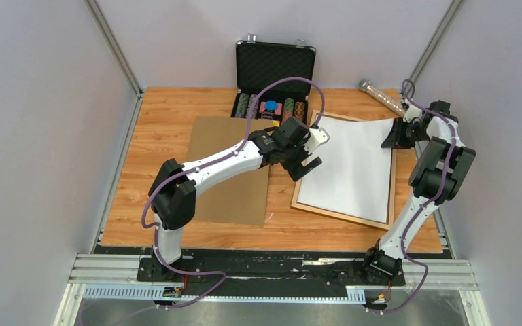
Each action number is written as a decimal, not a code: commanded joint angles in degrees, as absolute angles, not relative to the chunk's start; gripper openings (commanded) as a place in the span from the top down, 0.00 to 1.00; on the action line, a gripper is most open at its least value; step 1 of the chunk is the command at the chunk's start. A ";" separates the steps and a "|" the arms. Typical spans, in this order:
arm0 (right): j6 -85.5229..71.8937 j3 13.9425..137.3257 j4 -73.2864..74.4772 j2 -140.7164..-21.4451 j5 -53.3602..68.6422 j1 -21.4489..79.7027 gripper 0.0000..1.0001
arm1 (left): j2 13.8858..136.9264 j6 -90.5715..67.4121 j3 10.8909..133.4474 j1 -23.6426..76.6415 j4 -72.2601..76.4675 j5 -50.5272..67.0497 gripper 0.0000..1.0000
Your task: Put the photo into the frame
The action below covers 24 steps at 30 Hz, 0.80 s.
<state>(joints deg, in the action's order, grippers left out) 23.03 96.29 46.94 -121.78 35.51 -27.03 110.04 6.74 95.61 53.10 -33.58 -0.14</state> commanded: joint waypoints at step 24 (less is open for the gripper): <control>22.13 99.21 45.22 -116.52 27.06 -26.32 0.32 | 104.60 7.71 92.97 52.58 -31.09 -2.50 0.00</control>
<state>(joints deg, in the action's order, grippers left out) 22.52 97.14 46.78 -121.51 28.95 -26.41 108.40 6.79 93.62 53.08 -33.21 -1.58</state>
